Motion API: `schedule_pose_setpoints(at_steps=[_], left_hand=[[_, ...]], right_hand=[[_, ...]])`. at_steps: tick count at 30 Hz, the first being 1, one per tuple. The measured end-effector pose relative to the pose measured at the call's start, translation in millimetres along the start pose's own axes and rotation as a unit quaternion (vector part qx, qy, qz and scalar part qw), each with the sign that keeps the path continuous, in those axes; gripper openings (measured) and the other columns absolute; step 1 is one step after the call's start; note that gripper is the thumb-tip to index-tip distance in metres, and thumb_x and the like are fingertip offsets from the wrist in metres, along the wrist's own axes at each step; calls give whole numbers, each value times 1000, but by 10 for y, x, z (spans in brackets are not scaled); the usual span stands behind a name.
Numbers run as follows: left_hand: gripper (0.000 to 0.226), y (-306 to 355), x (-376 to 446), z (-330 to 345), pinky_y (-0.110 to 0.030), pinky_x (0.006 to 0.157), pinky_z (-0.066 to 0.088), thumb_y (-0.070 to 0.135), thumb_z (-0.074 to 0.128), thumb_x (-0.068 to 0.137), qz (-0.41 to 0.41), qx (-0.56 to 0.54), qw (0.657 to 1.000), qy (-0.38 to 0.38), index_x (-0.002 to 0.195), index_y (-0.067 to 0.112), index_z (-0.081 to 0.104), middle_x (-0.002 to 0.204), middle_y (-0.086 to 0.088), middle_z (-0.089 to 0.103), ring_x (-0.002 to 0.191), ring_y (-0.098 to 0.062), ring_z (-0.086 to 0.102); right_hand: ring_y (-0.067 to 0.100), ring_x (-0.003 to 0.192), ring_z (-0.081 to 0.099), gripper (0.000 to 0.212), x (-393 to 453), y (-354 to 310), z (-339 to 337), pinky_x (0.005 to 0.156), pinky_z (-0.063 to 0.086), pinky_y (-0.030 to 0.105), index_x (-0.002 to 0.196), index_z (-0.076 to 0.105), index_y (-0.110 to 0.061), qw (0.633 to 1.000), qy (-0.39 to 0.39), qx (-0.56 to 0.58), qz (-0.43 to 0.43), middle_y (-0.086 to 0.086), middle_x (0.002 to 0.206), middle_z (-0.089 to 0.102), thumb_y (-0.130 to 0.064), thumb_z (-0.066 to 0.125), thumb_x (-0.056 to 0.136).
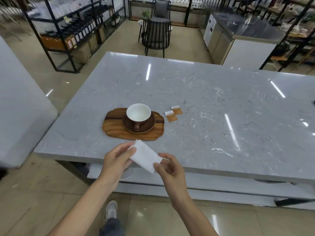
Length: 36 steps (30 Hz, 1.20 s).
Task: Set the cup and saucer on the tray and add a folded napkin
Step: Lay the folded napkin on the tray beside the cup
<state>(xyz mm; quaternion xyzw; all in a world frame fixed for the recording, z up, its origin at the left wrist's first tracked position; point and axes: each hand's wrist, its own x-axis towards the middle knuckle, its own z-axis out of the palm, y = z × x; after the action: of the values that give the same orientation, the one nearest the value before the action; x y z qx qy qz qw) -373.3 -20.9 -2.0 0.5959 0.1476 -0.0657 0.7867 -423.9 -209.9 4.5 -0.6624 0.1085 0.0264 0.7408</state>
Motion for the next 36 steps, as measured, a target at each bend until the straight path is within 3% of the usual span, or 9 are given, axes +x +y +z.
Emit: schedule_pose_setpoints(at_steps=[8,13,16,18,21,24,27,32,36], left_hand=[[24,458,607,-542,-30,76,62,26,84,79,-16,8,998,56,98,19,73,100,-1,78,101,-19,73],[16,691,1167,-865,-34,77,59,23,79,84,26,116,992,27,97,19,70,104,-2,76,100,-21,70],[9,735,1576,-965,-26,71,54,19,77,86,50,168,984,-9,91,21,71,99,-1,77,98,-21,71],[8,738,1848,-992,-29,75,54,14,74,89,73,215,973,-46,90,21,70,101,-2,76,101,-24,71],[12,716,2158,-1017,-40,86,56,17,69,91,118,312,938,-92,91,29,71,100,7,76,97,-18,71],[15,710,2400,-1045,-30,85,54,20,68,92,173,366,906,-126,95,34,72,99,23,74,95,1,67],[22,694,2543,-1043,-22,93,49,16,67,93,244,404,864,-173,107,33,74,106,29,68,104,8,61],[21,645,2612,-1051,-27,100,44,19,65,94,381,468,771,-201,109,22,79,114,5,71,111,-17,56],[28,658,2678,-1107,-34,99,47,30,59,95,443,476,729,-215,111,20,79,119,4,72,112,-22,57]], right_hand=[[16,81,74,26,472,-39,822,66,56,22,103,72,-25,1000,-11,3,-3,5,95,78,-4,76,88],[13,81,74,26,751,17,1313,71,56,20,103,70,-30,999,-2,-33,-14,-14,85,73,-16,82,85],[13,84,74,23,928,97,1563,75,58,22,104,70,-30,997,38,-56,-28,-11,88,72,-21,81,87],[13,85,73,21,1052,162,1705,78,61,27,105,69,-30,995,68,-63,-24,-5,90,73,-21,79,88],[12,85,73,21,1214,263,1891,77,60,26,107,67,-30,991,108,-75,-25,-3,91,73,-21,76,91],[9,83,72,22,1355,350,2085,71,56,15,110,66,-35,985,149,-77,-42,-8,88,68,-22,71,93],[12,86,70,22,1437,443,2206,71,56,16,116,64,-34,972,189,-128,-63,-5,95,65,-24,67,96],[-3,84,58,22,1423,508,2258,71,42,-1,118,64,-35,903,232,-347,-98,-12,109,48,-36,64,97],[7,107,55,24,1420,574,2203,90,46,13,119,70,-21,839,230,-457,-185,-3,126,54,-23,66,95]])
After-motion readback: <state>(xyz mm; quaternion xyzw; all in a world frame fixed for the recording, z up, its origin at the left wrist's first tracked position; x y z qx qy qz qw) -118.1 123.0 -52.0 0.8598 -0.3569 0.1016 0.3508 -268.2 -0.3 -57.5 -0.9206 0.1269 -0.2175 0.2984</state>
